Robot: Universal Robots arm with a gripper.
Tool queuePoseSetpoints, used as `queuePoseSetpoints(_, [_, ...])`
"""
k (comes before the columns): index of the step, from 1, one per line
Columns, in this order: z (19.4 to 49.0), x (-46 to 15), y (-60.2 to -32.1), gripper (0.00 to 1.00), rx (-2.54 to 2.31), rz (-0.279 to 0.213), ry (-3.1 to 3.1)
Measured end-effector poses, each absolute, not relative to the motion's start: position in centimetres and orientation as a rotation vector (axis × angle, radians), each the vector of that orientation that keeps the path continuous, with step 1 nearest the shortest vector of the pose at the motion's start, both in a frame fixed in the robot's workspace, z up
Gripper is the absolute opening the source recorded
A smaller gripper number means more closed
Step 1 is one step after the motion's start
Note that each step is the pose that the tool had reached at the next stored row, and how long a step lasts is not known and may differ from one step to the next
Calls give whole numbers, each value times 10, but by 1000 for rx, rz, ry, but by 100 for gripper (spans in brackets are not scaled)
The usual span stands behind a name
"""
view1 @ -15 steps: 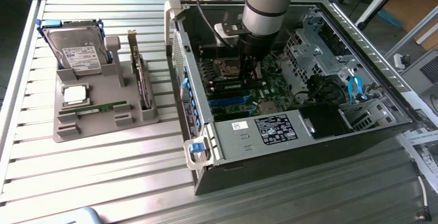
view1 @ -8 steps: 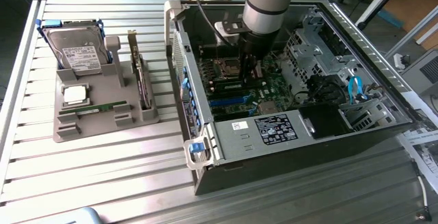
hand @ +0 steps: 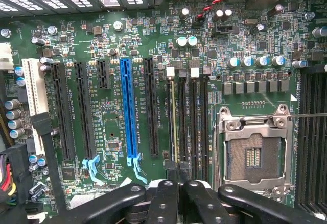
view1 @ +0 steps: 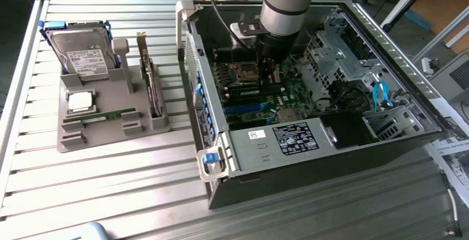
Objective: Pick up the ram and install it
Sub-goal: 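Insert the ram into the slot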
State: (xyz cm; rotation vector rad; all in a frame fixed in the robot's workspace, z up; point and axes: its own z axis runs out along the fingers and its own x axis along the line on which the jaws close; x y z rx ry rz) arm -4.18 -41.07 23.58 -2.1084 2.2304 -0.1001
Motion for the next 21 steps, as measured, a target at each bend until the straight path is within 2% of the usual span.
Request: queuePoseSetpoints(21, [236,-17,-411,11,-2112,-93,2234])
